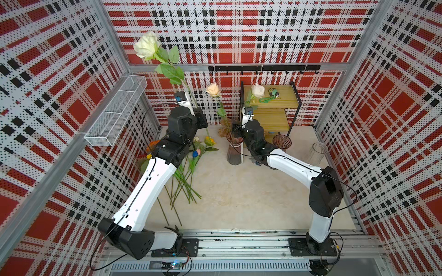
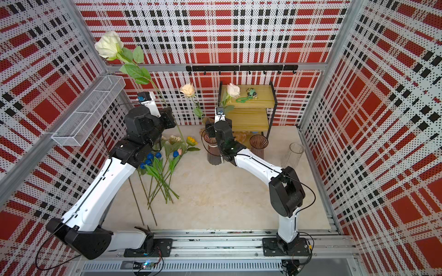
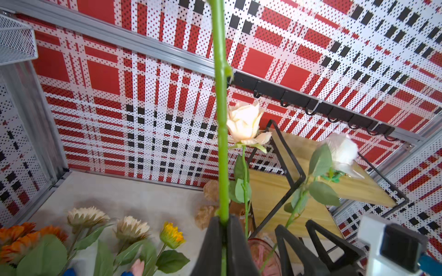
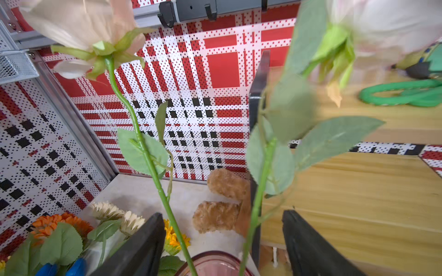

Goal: Arrange the flowers in different vases according to their variety
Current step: Insert the flower into the vase.

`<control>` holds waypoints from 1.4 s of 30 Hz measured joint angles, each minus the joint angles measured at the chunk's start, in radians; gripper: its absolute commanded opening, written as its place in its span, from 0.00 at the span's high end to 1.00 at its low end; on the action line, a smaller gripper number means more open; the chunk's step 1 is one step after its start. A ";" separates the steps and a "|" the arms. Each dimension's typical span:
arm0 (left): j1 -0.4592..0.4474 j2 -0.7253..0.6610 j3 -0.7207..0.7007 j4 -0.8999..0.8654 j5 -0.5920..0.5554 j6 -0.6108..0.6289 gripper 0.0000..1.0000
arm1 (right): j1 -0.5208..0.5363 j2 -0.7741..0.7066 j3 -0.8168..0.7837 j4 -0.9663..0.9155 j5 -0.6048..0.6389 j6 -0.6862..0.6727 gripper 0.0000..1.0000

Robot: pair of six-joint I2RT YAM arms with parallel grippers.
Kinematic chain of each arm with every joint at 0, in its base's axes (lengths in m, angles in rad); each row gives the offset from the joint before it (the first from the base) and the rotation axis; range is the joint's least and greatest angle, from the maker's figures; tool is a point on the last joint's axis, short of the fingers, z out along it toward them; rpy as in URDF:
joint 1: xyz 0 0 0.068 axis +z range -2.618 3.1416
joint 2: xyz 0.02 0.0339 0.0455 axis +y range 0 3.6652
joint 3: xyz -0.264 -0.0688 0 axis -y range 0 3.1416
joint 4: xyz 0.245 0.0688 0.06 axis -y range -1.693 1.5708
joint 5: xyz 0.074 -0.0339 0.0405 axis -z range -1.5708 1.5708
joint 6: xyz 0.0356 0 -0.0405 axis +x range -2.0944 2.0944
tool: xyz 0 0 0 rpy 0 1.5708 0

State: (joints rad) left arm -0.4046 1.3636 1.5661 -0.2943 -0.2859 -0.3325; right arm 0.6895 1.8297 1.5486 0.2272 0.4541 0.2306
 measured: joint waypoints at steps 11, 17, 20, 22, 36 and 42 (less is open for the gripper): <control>-0.081 0.030 -0.163 0.347 -0.063 -0.024 1.00 | 0.000 -0.283 -0.146 -0.043 0.062 0.022 0.07; -0.127 0.069 -0.191 0.518 -0.087 -0.026 1.00 | 0.000 -0.374 -0.223 -0.086 0.105 0.025 0.07; -0.140 0.099 -0.199 0.579 -0.090 -0.023 1.00 | -0.002 -0.399 -0.242 -0.117 0.118 0.025 0.07; -0.142 0.118 -0.205 0.605 -0.090 -0.023 1.00 | -0.005 -0.416 -0.253 -0.134 0.126 0.025 0.07; -0.172 0.237 -0.241 0.700 -0.105 0.000 1.00 | -0.024 -0.490 -0.292 -0.194 0.146 0.025 0.07; -0.179 0.282 -0.271 0.710 -0.108 0.005 0.94 | -0.024 -0.491 -0.295 -0.227 0.153 0.025 0.07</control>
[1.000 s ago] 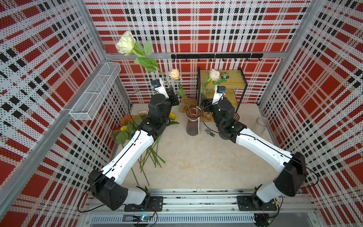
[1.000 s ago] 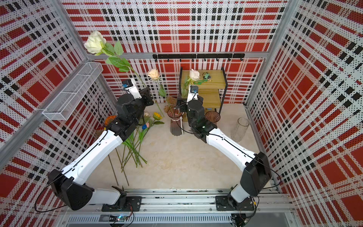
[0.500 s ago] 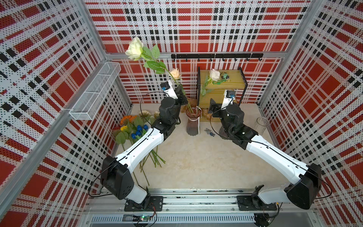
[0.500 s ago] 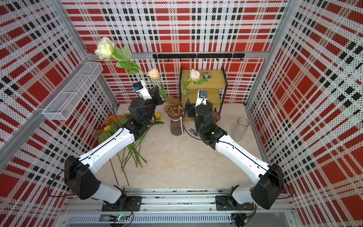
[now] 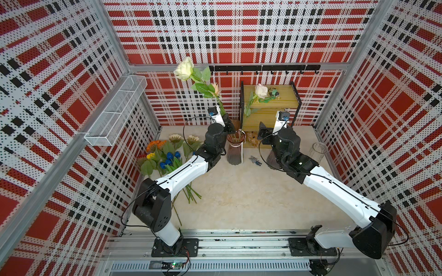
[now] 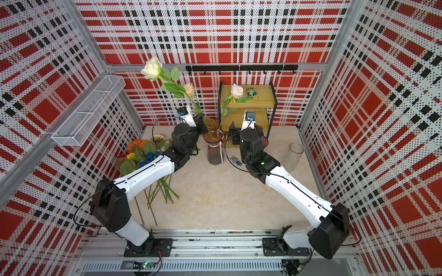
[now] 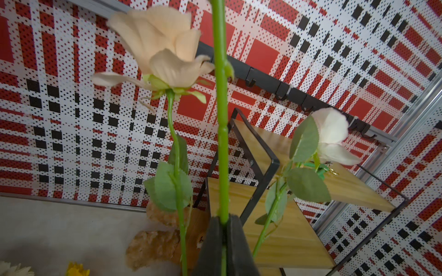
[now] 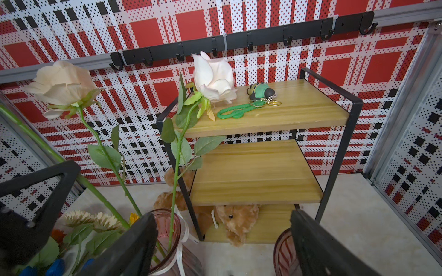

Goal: Arrange the flowers in different vases according to their variety
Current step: Insert the flower into the vase.

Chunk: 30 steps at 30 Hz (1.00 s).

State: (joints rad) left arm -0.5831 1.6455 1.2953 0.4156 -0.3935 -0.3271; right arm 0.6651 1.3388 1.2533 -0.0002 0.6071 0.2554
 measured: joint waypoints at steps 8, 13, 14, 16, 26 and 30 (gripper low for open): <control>-0.001 0.040 -0.012 -0.006 -0.007 0.006 0.39 | 0.000 0.000 -0.002 -0.012 0.004 0.000 0.07; -0.003 0.040 -0.011 -0.010 -0.012 0.019 0.35 | 0.000 0.000 -0.008 -0.016 0.000 0.000 0.07; -0.003 0.039 -0.011 -0.016 -0.012 0.021 0.35 | 0.000 0.000 -0.008 -0.018 -0.001 0.000 0.07; -0.003 0.037 -0.008 -0.033 -0.014 0.025 0.34 | 0.000 0.000 -0.008 -0.019 -0.011 0.001 0.07; -0.001 -0.111 -0.028 -0.169 -0.034 0.047 0.14 | 0.044 0.000 -0.066 -0.044 -0.152 0.056 0.08; 0.000 -0.240 -0.068 -0.255 -0.047 0.050 0.14 | 0.105 0.019 -0.068 -0.053 -0.180 0.066 0.09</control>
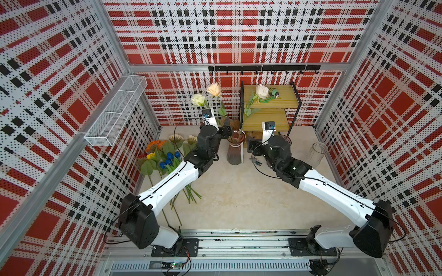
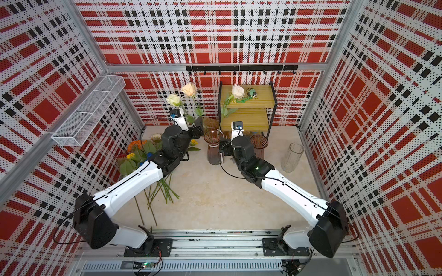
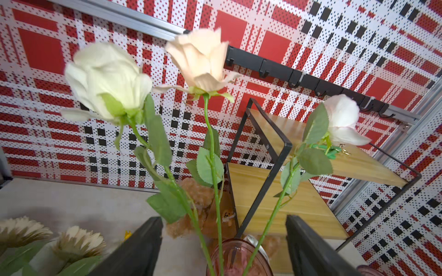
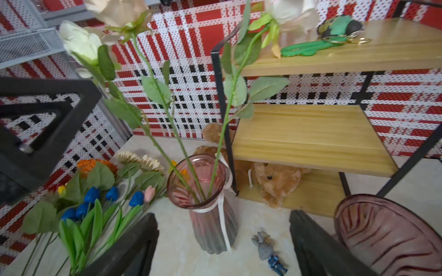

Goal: Arrange the flowers in different vases according to their variety
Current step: Insert the flower into the vase, then pick up the flower at the center of the board.

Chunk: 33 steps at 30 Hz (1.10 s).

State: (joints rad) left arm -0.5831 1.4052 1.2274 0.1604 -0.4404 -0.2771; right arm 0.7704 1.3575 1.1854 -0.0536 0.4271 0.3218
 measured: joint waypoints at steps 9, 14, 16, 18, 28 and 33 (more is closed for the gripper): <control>0.066 -0.245 -0.107 -0.315 -0.040 -0.041 0.14 | 0.069 0.050 -0.014 0.000 -0.073 0.064 0.11; 0.185 -0.359 -0.151 -0.509 -0.033 -0.103 0.14 | 0.132 0.116 -0.009 0.016 -0.100 0.106 0.11; 0.239 -0.382 -0.152 -0.566 -0.019 -0.121 0.15 | 0.162 0.159 0.008 0.019 -0.115 0.122 0.11; 0.310 -0.394 -0.154 -0.616 0.011 -0.138 0.15 | 0.187 0.212 0.039 0.014 -0.137 0.140 0.11; 0.612 -0.401 -0.219 -0.768 0.204 -0.164 0.16 | 0.235 0.491 0.301 -0.018 -0.295 0.230 0.14; 0.684 -0.373 -0.270 -0.793 0.295 -0.163 0.19 | 0.235 0.666 0.469 -0.072 -0.386 0.267 0.16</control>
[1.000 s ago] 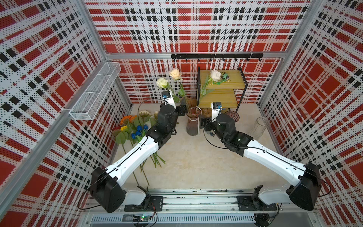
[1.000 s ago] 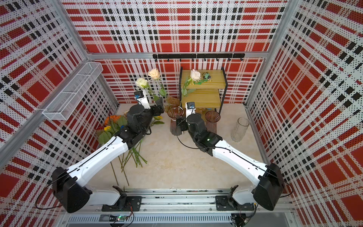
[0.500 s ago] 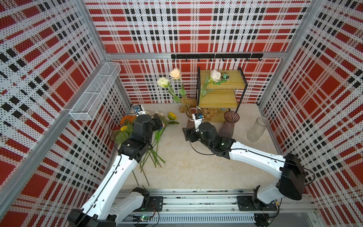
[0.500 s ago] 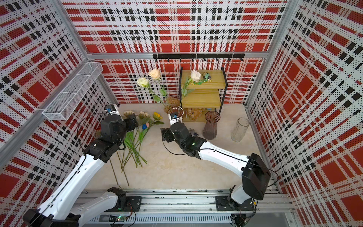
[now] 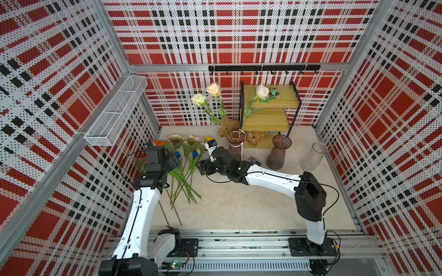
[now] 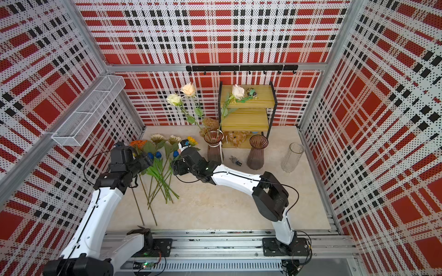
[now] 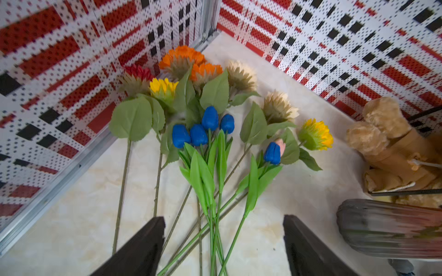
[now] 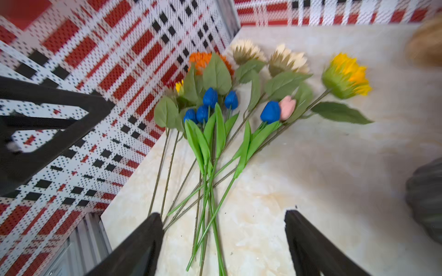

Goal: Arrange the flowers in different vases according to their variety
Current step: Pick up the flower at the center of the board.

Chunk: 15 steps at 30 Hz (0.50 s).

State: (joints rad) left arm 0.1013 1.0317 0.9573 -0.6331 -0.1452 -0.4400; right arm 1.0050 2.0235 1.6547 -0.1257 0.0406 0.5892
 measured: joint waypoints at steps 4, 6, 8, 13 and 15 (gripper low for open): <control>0.048 0.032 -0.031 -0.010 0.047 0.003 0.19 | 0.000 0.142 0.142 -0.061 -0.076 0.031 0.20; 0.063 0.036 -0.040 -0.013 0.060 0.006 0.19 | 0.000 0.191 0.185 -0.084 -0.112 0.055 0.22; 0.077 0.043 -0.040 -0.014 0.073 0.013 0.20 | 0.000 0.241 0.229 -0.110 -0.146 0.084 0.26; 0.108 0.085 -0.040 -0.014 0.102 0.027 0.23 | -0.006 0.339 0.311 -0.136 -0.230 0.151 0.34; 0.115 0.097 -0.040 -0.014 0.114 0.030 0.24 | -0.009 0.363 0.320 -0.140 -0.258 0.174 0.38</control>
State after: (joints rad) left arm 0.2165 1.1290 0.9169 -0.6468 -0.0307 -0.4099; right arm 0.9958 2.3863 1.9747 -0.2661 -0.2173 0.7631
